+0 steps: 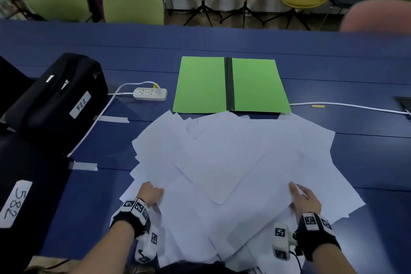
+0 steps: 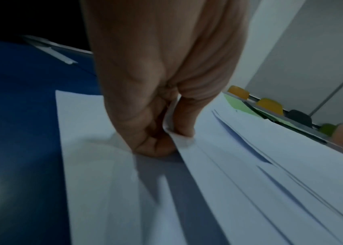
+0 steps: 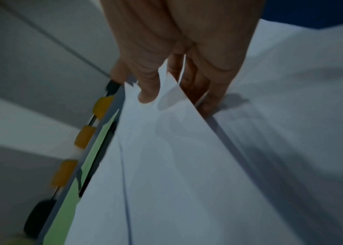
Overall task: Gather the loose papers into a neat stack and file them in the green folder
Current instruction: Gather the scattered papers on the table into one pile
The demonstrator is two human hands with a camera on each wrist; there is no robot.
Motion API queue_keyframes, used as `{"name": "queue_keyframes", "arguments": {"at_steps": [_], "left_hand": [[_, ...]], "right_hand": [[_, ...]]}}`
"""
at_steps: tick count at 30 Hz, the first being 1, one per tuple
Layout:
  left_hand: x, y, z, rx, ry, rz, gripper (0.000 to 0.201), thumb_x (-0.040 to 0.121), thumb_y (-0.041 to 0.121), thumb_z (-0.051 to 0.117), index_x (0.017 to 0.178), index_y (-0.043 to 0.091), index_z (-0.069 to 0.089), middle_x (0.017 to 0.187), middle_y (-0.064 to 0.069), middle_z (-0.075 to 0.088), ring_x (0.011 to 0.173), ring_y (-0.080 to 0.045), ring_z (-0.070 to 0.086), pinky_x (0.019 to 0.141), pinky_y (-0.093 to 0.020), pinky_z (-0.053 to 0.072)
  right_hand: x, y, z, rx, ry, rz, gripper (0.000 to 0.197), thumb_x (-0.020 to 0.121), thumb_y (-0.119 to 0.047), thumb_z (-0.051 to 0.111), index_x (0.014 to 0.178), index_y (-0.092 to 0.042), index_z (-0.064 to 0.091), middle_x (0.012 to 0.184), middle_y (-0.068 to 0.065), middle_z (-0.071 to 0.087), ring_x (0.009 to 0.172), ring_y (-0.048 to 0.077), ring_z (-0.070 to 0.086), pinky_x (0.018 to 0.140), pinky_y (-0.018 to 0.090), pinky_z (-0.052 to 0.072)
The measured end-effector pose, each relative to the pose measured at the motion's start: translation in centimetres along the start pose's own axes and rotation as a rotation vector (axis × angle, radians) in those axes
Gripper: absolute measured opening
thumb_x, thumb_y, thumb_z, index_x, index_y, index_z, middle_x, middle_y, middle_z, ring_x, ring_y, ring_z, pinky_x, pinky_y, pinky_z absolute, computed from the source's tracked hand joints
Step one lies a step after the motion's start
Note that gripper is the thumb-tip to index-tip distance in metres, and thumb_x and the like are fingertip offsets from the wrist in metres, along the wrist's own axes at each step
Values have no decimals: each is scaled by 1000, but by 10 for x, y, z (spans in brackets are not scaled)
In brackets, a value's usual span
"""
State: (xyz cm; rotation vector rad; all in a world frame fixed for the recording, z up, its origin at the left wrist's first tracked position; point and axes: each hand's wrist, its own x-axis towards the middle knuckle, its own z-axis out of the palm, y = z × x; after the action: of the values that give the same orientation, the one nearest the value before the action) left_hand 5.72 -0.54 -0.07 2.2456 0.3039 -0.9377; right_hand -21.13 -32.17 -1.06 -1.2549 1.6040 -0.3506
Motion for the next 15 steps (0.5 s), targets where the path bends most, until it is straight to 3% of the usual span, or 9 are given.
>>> {"name": "queue_keyframes", "arguments": {"at_steps": [1, 3, 5, 7, 8, 10, 12, 13, 15], "left_hand": [[2, 0, -1, 5, -42, -1, 9, 87, 5, 56, 81, 0, 50, 82, -13, 57, 84, -26, 55, 82, -37, 49], [14, -1, 1, -92, -100, -17, 27, 81, 13, 65, 99, -4, 54, 101, -18, 64, 94, -33, 63, 92, -46, 52], [15, 4, 3, -316, -120, -30, 56, 74, 32, 75, 118, 2, 55, 123, -14, 62, 110, -34, 61, 99, -50, 48], [10, 17, 8, -473, -79, -91, 83, 80, 52, 64, 142, 4, 36, 146, -10, 43, 132, -33, 45, 110, -46, 36], [8, 21, 10, -450, -25, -109, 81, 88, 52, 54, 146, 2, 27, 152, -12, 33, 139, -33, 35, 114, -43, 30], [14, 22, 12, -371, 111, -103, 61, 98, 37, 40, 142, -5, 32, 151, -17, 34, 140, -32, 31, 114, -38, 25], [12, 24, 10, -346, 152, -87, 35, 99, 23, 39, 107, -5, 57, 116, -17, 57, 119, -31, 46, 101, -32, 33], [11, 23, 6, -348, 147, -70, 29, 99, 20, 40, 82, 2, 56, 94, -11, 57, 106, -27, 47, 94, -30, 34], [15, 16, -3, -379, 94, -74, 28, 98, 19, 42, 75, 6, 52, 92, -8, 57, 101, -24, 50, 100, -32, 38]], "right_hand": [[2, 1, 5, 28, -7, 79, 63, 67, -52, 76, 117, -17, 59, 109, 14, 61, 86, 29, 57, 90, 46, 51], [-4, 2, 19, 23, -24, 179, 92, 66, -46, 80, 139, -11, 37, 131, 16, 52, 103, 32, 55, 98, 50, 47], [-15, 2, 39, -27, -50, 128, 97, 74, -27, 78, 147, -5, 18, 147, 19, 37, 126, 36, 46, 107, 48, 39], [-30, 3, 61, -101, -164, 45, 101, 74, -23, 77, 149, -4, 13, 153, 17, 29, 137, 33, 36, 113, 46, 31], [-31, 6, 69, -142, -198, 6, 94, 76, -20, 75, 148, -3, 17, 152, 17, 31, 137, 33, 36, 114, 45, 30], [-36, -1, 72, -222, -218, -53, 65, 82, -8, 67, 139, 4, 38, 140, 22, 47, 128, 36, 46, 108, 41, 37], [-34, -11, 63, -239, -178, -75, 44, 84, -1, 61, 126, 8, 52, 127, 26, 57, 117, 39, 55, 98, 39, 43], [-34, -17, 55, -251, -162, -80, 39, 85, 1, 59, 122, 10, 54, 123, 28, 59, 114, 40, 57, 95, 38, 44], [-30, -27, 39, -260, -145, -97, 34, 84, 2, 58, 117, 11, 58, 119, 29, 62, 110, 40, 59, 91, 38, 45]]}}
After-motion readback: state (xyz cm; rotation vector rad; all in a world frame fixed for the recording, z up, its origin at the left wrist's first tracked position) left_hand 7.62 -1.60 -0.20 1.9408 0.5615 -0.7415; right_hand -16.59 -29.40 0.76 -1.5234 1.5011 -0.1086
